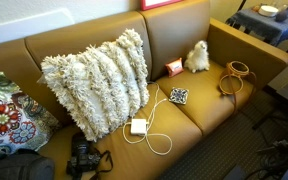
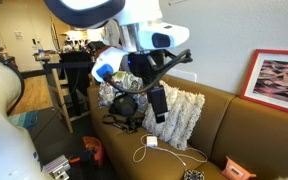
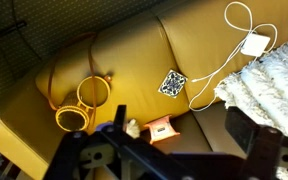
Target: Move the brown bag to the left
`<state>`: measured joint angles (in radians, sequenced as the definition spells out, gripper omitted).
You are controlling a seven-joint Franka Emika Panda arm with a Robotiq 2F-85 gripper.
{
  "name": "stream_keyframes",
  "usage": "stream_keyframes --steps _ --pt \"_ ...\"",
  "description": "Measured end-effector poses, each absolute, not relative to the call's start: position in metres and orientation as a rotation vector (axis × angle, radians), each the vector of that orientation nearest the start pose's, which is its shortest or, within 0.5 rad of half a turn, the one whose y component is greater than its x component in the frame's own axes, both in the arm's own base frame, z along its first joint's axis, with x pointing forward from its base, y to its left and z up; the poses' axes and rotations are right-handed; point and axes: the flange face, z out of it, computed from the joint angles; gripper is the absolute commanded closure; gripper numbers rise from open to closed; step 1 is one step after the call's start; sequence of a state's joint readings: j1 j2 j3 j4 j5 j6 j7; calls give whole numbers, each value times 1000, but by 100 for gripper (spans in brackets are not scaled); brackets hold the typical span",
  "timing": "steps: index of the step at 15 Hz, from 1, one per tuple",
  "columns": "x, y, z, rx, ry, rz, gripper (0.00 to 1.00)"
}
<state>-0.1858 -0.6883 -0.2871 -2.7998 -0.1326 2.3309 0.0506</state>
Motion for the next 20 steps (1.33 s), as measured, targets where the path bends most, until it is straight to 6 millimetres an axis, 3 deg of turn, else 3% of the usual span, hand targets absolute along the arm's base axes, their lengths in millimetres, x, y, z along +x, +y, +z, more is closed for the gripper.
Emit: stream_keyframes --steps 4,7,11,14,17,20 --pt "346 -167 358 -3021 679 -397 0" --pt "378 -164 332 -3023 688 -432 0" --pt "424 -152 318 -3063 615 -490 0" --pt "448 -155 317 -3109 590 -533 0" --pt "449 -184 310 -3165 637 -536 0" --pt "421 -241 309 -3198 751 -522 0"
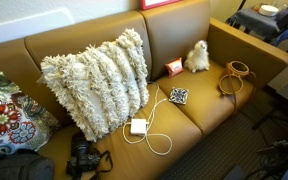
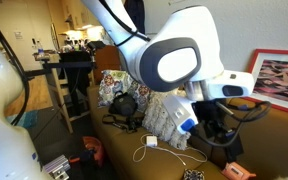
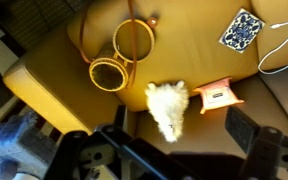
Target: Move the brown bag to the left
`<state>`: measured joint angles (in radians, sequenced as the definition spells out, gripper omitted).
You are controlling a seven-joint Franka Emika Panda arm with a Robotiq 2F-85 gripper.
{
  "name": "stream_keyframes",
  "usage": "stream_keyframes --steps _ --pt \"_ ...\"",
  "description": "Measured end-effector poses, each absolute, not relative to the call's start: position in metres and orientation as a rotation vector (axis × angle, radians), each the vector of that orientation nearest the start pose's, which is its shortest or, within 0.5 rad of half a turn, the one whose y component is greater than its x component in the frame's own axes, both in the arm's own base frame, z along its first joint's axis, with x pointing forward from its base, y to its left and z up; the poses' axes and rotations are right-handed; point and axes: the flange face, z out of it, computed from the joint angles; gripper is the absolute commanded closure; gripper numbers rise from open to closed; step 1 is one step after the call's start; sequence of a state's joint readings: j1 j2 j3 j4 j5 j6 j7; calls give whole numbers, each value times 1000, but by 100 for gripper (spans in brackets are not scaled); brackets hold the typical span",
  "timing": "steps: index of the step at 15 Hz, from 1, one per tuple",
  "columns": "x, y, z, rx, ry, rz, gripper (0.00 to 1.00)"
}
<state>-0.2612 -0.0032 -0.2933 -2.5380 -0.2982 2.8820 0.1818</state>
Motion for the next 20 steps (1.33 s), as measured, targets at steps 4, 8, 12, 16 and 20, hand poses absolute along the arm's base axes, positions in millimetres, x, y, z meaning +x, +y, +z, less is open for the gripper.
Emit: stream_keyframes --steps 4,8,12,16,20 --pt "370 -310 307 -3212 899 -515 0" --pt "326 -313 295 -3131 959 -477 0" --pt "314 -273 304 -3087 876 -519 0" --pt "312 -263 312 -3071 860 -545 0" --pt "324 -248 307 -3093 789 -522 0"
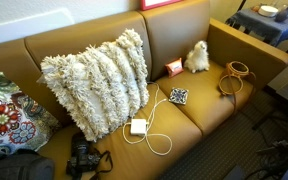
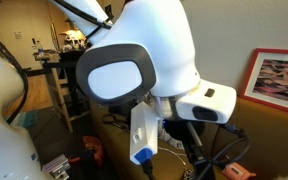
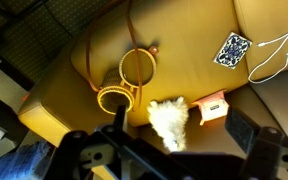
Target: Move the brown bag to the left
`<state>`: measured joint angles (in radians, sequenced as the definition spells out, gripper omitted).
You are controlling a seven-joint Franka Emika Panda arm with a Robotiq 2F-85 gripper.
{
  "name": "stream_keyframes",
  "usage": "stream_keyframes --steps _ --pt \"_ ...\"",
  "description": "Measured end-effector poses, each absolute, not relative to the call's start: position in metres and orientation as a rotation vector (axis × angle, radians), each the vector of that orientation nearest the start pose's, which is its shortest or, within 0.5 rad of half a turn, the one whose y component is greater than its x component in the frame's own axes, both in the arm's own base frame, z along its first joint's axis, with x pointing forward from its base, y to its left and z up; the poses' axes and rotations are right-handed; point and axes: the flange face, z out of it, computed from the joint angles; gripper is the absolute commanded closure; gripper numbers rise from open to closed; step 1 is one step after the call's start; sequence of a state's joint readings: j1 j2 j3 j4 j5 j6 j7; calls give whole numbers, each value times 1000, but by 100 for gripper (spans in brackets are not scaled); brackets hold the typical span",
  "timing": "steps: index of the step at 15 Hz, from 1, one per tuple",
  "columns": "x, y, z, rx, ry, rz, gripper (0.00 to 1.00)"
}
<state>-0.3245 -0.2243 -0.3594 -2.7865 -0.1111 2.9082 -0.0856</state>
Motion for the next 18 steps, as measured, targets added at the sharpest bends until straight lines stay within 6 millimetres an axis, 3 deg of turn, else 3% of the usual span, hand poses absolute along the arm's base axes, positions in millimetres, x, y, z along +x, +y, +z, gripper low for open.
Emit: stream_keyframes --steps 4,6,13,18 --pt "371 -204 288 -3132 633 -528 0" --pt "402 -200 281 -3147 610 -523 0" --pt "511 -275 268 -3209 700 -516 0" --pt "552 -355 251 -3257 824 -421 0"
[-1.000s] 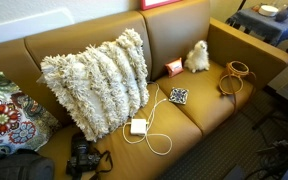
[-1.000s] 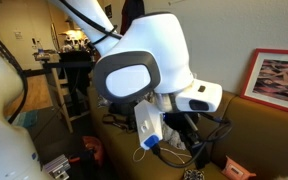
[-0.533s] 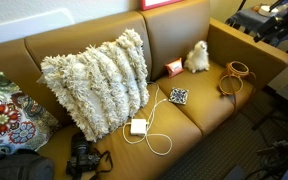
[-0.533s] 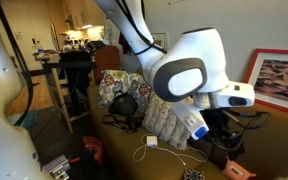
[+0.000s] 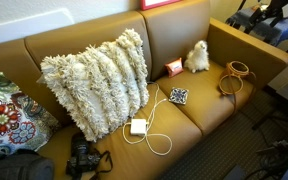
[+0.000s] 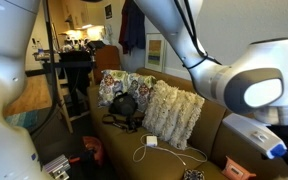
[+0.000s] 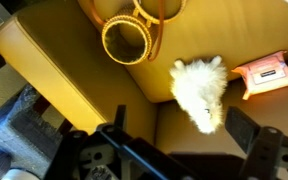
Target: Move the brown bag to the left
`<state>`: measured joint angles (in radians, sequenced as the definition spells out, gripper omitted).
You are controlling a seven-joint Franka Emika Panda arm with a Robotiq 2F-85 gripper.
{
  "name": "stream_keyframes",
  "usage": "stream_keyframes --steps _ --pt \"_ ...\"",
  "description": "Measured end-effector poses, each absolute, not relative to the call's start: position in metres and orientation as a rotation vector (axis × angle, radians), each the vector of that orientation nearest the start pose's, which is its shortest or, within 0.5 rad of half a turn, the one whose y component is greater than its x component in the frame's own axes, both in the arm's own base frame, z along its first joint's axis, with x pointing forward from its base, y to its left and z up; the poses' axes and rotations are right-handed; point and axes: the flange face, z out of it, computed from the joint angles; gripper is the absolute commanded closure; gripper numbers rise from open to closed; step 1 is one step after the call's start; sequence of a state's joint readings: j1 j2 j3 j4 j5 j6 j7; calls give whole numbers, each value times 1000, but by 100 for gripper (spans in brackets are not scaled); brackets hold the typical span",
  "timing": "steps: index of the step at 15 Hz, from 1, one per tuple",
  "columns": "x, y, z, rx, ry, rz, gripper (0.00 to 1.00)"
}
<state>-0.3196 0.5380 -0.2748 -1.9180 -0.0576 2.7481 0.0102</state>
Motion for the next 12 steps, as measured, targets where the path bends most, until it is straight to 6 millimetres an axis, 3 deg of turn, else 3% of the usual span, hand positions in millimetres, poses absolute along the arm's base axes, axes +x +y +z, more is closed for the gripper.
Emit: stream_keyframes --steps 3,7,9,12 --pt "552 -414 226 -3277 937 -303 0" --pt "535 -481 179 -3278 1067 -166 0" --pt "527 -501 156 -3275 1102 -112 0" --pt "523 -512 134 -3273 1115 -57 0"
